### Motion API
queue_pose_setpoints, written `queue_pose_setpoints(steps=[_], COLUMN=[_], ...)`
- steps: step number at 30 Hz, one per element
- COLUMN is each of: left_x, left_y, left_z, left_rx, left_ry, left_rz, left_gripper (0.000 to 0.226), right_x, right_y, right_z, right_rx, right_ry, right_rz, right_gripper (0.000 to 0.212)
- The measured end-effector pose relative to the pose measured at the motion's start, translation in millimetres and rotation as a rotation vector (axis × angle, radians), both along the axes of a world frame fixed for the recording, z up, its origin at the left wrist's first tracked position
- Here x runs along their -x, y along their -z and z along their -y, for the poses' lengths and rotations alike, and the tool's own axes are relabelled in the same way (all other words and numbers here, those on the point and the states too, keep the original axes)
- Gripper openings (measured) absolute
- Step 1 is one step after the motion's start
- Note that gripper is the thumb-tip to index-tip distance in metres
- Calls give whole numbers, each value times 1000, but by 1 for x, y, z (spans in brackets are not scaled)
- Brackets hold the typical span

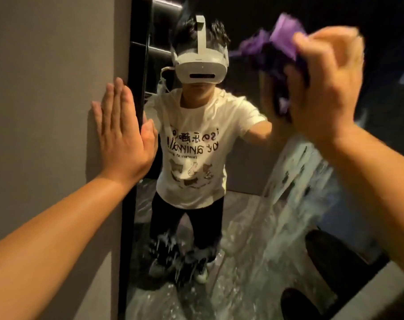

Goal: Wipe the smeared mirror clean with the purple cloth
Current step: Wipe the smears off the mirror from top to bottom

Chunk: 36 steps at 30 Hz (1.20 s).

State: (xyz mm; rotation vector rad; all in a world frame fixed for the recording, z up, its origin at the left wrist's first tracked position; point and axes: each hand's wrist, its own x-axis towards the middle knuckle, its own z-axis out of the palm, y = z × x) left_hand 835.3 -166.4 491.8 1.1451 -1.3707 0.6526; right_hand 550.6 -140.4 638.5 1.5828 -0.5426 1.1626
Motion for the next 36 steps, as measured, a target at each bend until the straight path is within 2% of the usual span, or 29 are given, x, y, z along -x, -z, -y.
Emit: queue_pose_setpoints(steps=[2, 3, 6, 7, 8, 10, 12, 14, 16, 17, 18, 19, 21, 23, 24, 26, 29, 31, 33, 36], left_x=[0, 0, -1, -1, 0, 1, 4, 8, 17, 24, 32, 41, 62, 83, 94, 116, 145, 155, 158, 157], left_y=[0, 0, 0, 0, 0, 0, -1, -1, -3, -5, -7, -11, -22, -41, -51, -72, -88, -90, -88, -85], left_z=[0, 0, -1, -2, -2, -4, -6, -12, -22, -28, -33, -37, -41, -38, -35, -30, -19, -12, -8, -5], left_rx=[-12, -15, -20, -28, -36, -49, -61, -115, -181, -203, -215, -215, -182, -149, -138, -109, -93, -101, -103, -84], left_ry=[-15, -20, -30, -27, -24, -23, -26, -52, -93, -104, -111, -118, -145, -167, -173, -181, -196, -228, -264, -298], left_rz=[4, 4, 6, 5, 0, -8, -22, -53, -55, -37, -8, 35, 158, 248, 265, 282, 332, 337, 336, 339], left_gripper=[67, 67, 66, 67, 67, 67, 68, 70, 74, 75, 75, 76, 75, 73, 71, 69, 67, 67, 67, 66], right_x=[7, 12, 6, 7, 6, 15, 39, 52, 44, 40, 38, 40, 57, 82, 95, 117, 128, 122, 115, 113], right_y=[-42, -42, 11, 42, 80, 163, 237, 271, 246, 221, 186, 143, 58, -20, -51, -90, -88, -52, 2, 105], right_z=[11, 19, 14, 9, 4, -6, -8, -8, -20, -28, -34, -37, -33, -26, -19, -2, 10, 6, -4, -7], right_rx=[113, 94, -267, -400, -496, -637, -636, -661, -726, -680, -651, -635, -421, -298, -229, -196, -263, -340, -521, -667], right_ry=[61, 104, 68, 66, 71, 153, 166, 181, 136, 124, 83, 59, 95, 60, 69, 111, 146, 91, 49, 22], right_rz=[169, 155, 125, 86, -6, -329, -530, -647, -689, -643, -559, -473, -344, -66, 41, 109, 161, 159, 142, -135], right_gripper=[20, 22, 5, 17, 25, 20, 11, 17, 17, 11, 5, 16, 23, 18, 20, 25, 25, 15, 15, 9])
